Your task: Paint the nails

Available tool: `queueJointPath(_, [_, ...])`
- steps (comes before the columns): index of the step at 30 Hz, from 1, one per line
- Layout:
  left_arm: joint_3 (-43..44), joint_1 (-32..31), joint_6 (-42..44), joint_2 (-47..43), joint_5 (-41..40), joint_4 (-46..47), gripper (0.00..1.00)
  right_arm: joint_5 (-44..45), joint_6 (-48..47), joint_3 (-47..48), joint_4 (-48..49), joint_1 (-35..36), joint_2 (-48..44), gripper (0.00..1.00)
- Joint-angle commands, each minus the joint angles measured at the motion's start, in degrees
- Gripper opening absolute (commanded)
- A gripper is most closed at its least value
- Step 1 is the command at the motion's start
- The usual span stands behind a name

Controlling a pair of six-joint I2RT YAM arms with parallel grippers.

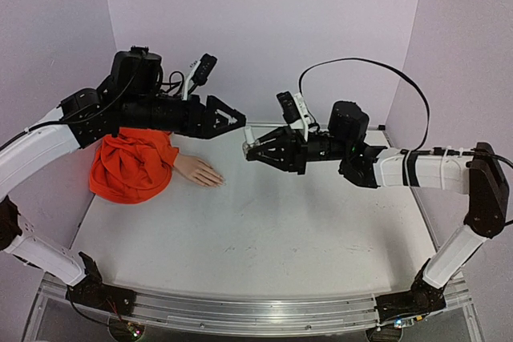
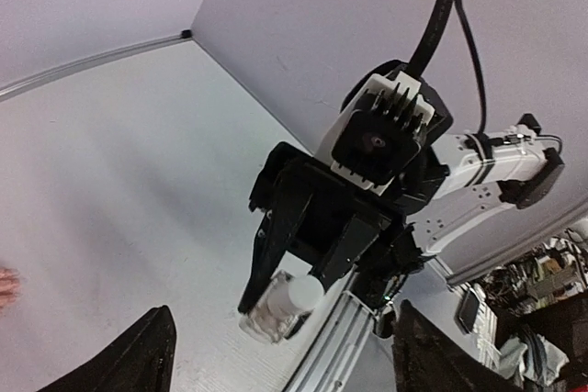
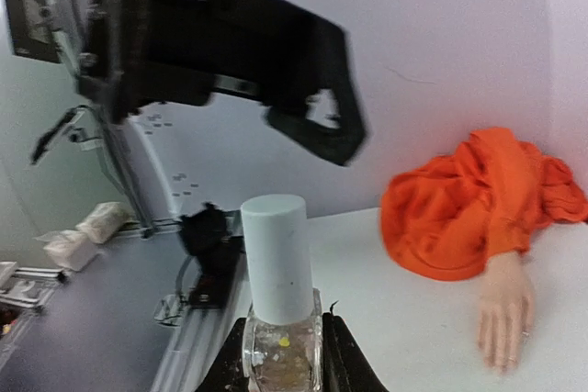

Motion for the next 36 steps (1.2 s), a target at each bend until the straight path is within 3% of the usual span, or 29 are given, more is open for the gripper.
queueJointPath(1, [0.2,0.0,1.5,1.6,9.0,7.7,0.77,-13.8,12.5,1.4,15.0,0.6,-0.9,0.00])
queueJointPath(5, [1.5,-0.1,1.8,3.4,14.5,8.5,0.68,-12.6,13.7,2.0,16.3,0.6,-0.5,0.00])
queueJointPath(15, [2.4,-0.8,3.6,4.5,16.8,9.4,0.44,-9.7,15.1,3.0,17.0,0.6,2.2,0.00])
queueJointPath(20, [3.1,-1.6,5.1,5.7,14.4,7.2,0.30,-4.9,14.4,1.9,16.8,0.6,1.2,0.00])
queueJointPath(25, [5.5,-2.3,6.6,7.0,6.6,2.0,0.09,1.7,11.8,1.5,14.4,0.5,0.4,0.00])
queueJointPath(27, [7.2,-2.8,6.8,7.8,0.6,-1.2,0.01,11.1,5.8,1.9,5.6,0.6,-1.5,0.00])
queueJointPath(28, [8.0,-3.0,6.4,8.2,-2.7,-3.0,0.00,20.2,2.8,2.2,0.6,1.1,-2.5,0.00])
queueJointPath(29, [8.8,-3.1,5.0,8.7,-7.4,-4.7,0.00,33.0,-0.3,2.8,-5.6,2.7,-3.8,0.00])
queueJointPath(31, [9.9,-3.1,0.4,9.7,-15.2,-8.1,0.00,75.5,-7.6,3.3,-12.1,10.7,-4.9,0.00])
queueJointPath(32, [10.3,-3.0,-2.1,10.1,-17.6,-9.5,0.00,89.9,-16.8,1.9,-7.5,14.3,-4.3,0.00])
queueJointPath(33, [10.6,-3.0,-4.0,10.8,-19.3,-10.4,0.00,98.4,-22.0,0.9,-1.1,16.3,-2.8,0.00])
queueJointPath(36, [12.6,-3.0,-5.4,13.2,-15.8,-10.4,0.00,91.9,-21.7,5.8,-4.7,16.7,0.2,0.00])
